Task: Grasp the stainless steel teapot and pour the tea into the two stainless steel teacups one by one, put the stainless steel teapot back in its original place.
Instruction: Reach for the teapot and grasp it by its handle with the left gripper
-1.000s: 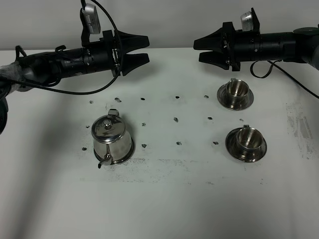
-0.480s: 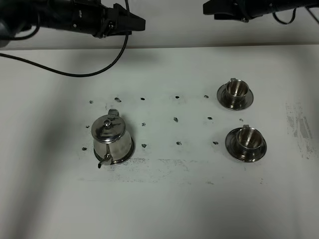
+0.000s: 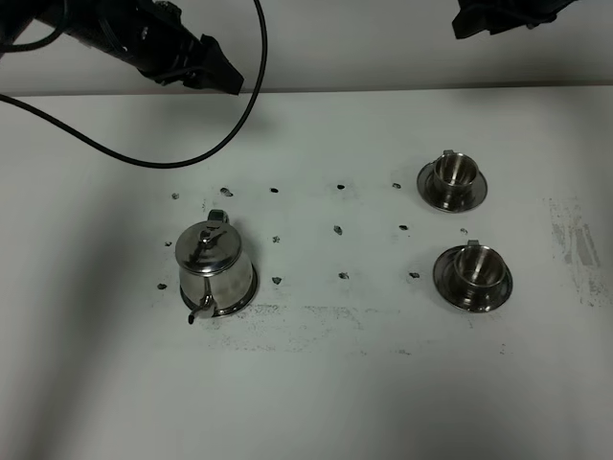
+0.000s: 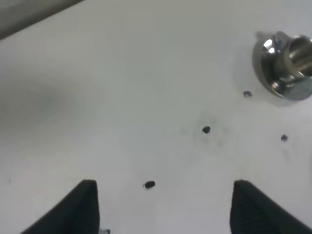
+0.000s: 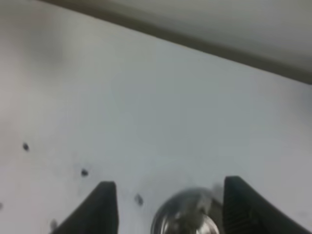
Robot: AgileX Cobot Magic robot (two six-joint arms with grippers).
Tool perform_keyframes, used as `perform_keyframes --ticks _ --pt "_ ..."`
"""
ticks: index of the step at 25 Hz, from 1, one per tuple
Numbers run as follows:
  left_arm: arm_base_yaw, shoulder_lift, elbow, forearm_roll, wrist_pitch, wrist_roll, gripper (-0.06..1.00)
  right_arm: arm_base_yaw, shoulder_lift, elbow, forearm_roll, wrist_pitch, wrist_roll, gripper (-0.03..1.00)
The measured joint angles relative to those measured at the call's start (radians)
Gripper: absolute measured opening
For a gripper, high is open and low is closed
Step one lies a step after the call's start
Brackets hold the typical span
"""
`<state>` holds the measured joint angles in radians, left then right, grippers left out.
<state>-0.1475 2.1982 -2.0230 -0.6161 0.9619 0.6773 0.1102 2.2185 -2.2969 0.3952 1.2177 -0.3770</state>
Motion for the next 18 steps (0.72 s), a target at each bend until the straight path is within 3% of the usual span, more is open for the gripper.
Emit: perform_keyframes --ticks 3,8,14,18 --pt "-0.028 -0.121 0.128 0.053 -0.084 0.013 0.56 0.008 -0.135 0.117 -0.013 0.001 0.002 0.45" --pt "-0.038 -0.278 0.362 0.063 -0.243 0.079 0.56 0.008 -0.374 0.345 -0.036 0.001 0.002 0.45" --pt "-0.039 -0.399 0.634 -0.070 -0.489 0.251 0.55 0.008 -0.633 0.627 -0.021 -0.018 -0.015 0.45" --pt "-0.039 -0.409 0.677 -0.181 -0.562 0.339 0.55 0.008 -0.777 0.751 -0.020 -0.030 -0.017 0.45"
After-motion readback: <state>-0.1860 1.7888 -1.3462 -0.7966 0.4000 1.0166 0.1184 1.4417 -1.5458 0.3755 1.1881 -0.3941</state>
